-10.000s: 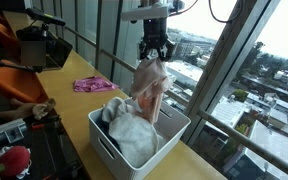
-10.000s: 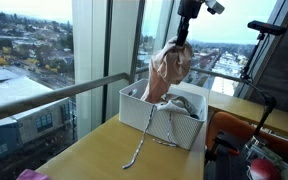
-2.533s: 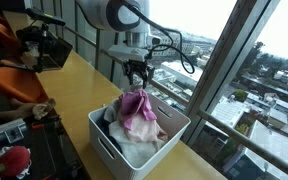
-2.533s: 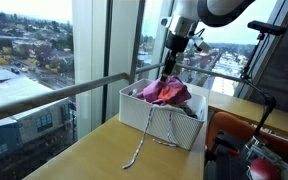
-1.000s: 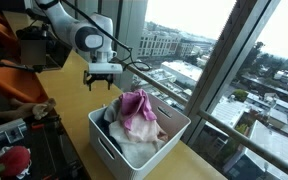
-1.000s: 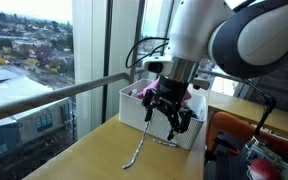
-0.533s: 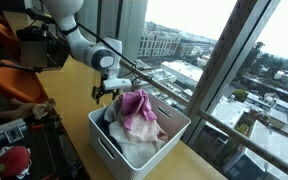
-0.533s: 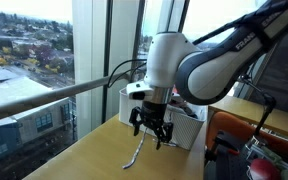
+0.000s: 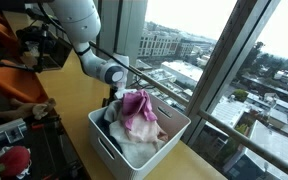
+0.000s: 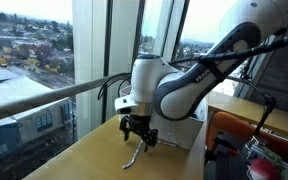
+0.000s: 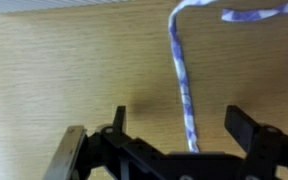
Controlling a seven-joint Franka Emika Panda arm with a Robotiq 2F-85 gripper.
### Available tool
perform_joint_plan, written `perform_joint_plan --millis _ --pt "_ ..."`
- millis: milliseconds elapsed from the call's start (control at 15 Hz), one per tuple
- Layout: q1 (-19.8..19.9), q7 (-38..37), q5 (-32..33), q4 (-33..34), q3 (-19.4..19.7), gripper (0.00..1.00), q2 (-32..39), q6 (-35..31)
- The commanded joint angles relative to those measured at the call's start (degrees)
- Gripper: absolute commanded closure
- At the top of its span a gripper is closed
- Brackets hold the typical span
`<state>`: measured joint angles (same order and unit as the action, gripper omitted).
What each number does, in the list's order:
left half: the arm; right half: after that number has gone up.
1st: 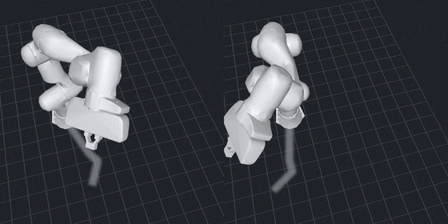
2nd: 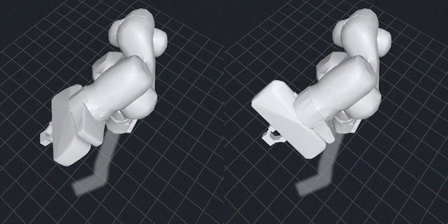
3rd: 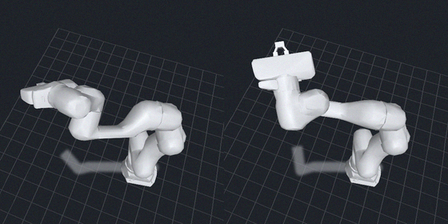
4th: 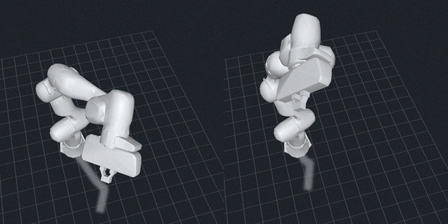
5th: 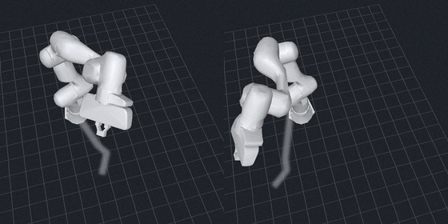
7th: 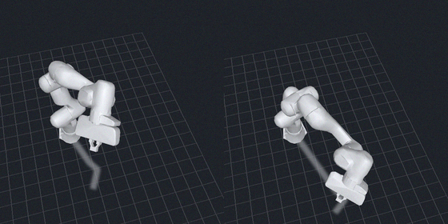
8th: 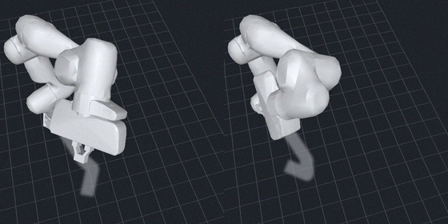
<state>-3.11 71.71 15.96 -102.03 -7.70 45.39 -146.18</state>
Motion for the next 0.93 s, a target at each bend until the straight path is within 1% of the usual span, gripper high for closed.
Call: perform_joint_plan --millis 0,267,400,533,867 --pt "0.3 1.9 1.2 6.3 0.3 0.0 4.0 2.0" --pt "0.2 2.1 1.2 8.7 0.3 0.0 5.5 2.6" --pt "0.3 2.3 1.0 8.6 0.0 0.0 5.0 3.8" --pt "-0.1 1.4 0.8 7.2 0.1 0.0 3.2 5.3" --pt "-2.6 -0.8 1.8 2.6 0.3 0.0 0.1 5.2"
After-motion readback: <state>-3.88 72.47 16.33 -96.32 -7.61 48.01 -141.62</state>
